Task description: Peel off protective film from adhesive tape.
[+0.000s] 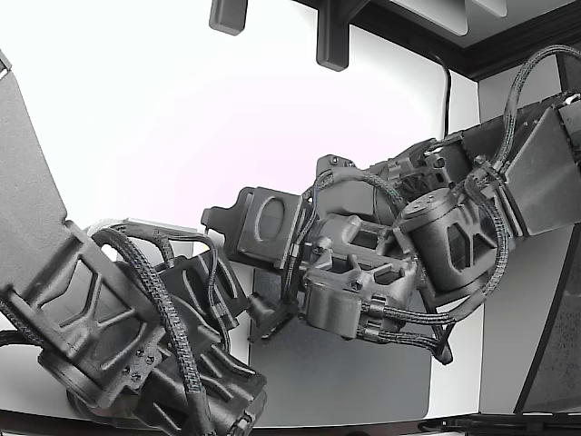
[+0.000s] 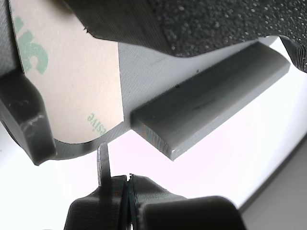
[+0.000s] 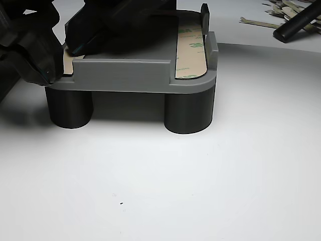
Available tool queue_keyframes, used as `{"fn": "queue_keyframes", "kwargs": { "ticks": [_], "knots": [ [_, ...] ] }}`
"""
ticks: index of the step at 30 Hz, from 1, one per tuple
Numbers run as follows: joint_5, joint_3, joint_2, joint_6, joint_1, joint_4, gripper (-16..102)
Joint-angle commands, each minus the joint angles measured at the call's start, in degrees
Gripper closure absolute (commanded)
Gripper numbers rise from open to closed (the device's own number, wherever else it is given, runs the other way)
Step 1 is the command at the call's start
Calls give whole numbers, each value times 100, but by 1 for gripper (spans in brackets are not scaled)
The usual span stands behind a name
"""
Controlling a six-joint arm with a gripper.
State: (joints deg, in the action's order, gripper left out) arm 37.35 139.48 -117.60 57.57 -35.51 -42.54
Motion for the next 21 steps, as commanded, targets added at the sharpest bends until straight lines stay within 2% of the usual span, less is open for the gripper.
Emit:
{"fn": "queue_keyframes", "kwargs": {
  "ticks": [1, 21],
  "knots": [
    [18, -167, -88, 9, 35, 18, 97],
    [-9, -220, -26, -26, 26, 0, 97]
  ]
}}
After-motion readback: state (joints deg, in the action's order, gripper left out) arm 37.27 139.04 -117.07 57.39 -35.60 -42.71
